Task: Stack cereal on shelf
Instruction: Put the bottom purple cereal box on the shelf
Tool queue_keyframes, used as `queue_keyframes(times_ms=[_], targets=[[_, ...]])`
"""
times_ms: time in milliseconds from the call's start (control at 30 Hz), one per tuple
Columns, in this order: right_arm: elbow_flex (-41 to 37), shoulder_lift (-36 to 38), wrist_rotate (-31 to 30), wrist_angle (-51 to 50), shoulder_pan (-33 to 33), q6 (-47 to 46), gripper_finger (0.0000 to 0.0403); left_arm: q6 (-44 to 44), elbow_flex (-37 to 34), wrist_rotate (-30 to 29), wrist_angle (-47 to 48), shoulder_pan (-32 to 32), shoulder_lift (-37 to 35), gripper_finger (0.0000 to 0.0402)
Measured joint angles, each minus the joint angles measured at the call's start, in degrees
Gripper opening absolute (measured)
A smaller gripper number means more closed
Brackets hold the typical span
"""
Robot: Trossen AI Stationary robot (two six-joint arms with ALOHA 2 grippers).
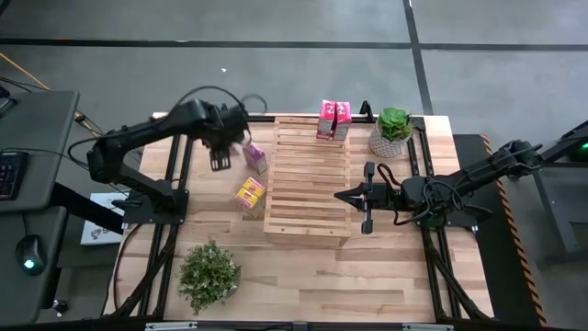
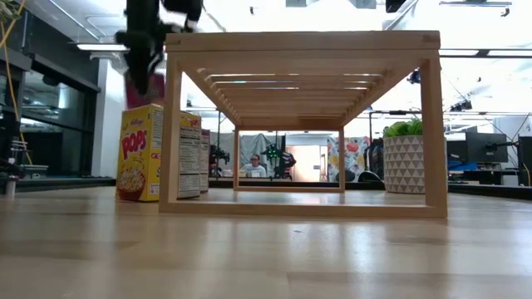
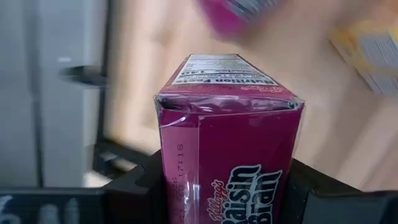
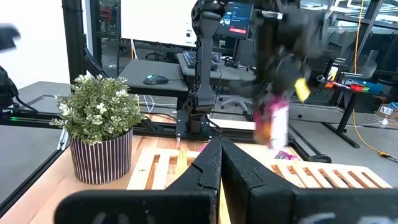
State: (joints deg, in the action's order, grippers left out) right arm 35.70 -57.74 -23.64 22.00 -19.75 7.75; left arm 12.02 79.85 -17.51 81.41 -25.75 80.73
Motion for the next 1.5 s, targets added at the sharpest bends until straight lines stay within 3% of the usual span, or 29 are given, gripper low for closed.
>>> queue_keyframes(times_ms=[100,233,367,500,633,800,1000,1500], targets=[[0.0,0.0,0.0,0.0,0.0,0.0,0.0000,-3.0,7.8,-4.4,-0.3,1.0,0.0,0.0177],[0.0,0.0,0.0,0.0,0.0,0.0,0.0000,-5.1,15.7,-4.6,-7.3,3.5,-0.1,0.0177],[0.0,0.0,0.0,0.0,0.0,0.0,0.0000,-4.0,17.4,-0.2,-18.3,7.9,0.0,0.0177],[0.0,0.0,0.0,0.0,0.0,0.0,0.0000,-1.1,17.4,-1.4,-22.4,14.1,3.4,0.0177],[0.0,0.0,0.0,0.0,0.0,0.1,0.0000,0.7,19.1,-3.1,-21.7,19.1,8.2,0.0177],[0.0,0.0,0.0,0.0,0.0,0.1,0.0000,3.4,27.1,-3.0,-19.9,23.3,15.4,0.0177],[0.0,0.0,0.0,-0.4,0.0,-0.2,0.0000,6.7,36.5,0.3,-10.4,26.7,22.2,0.0177],[0.0,0.0,0.0,-0.4,0.0,0.0,0.0000,9.3,37.8,0.3,-6.9,29.0,25.9,0.0177]])
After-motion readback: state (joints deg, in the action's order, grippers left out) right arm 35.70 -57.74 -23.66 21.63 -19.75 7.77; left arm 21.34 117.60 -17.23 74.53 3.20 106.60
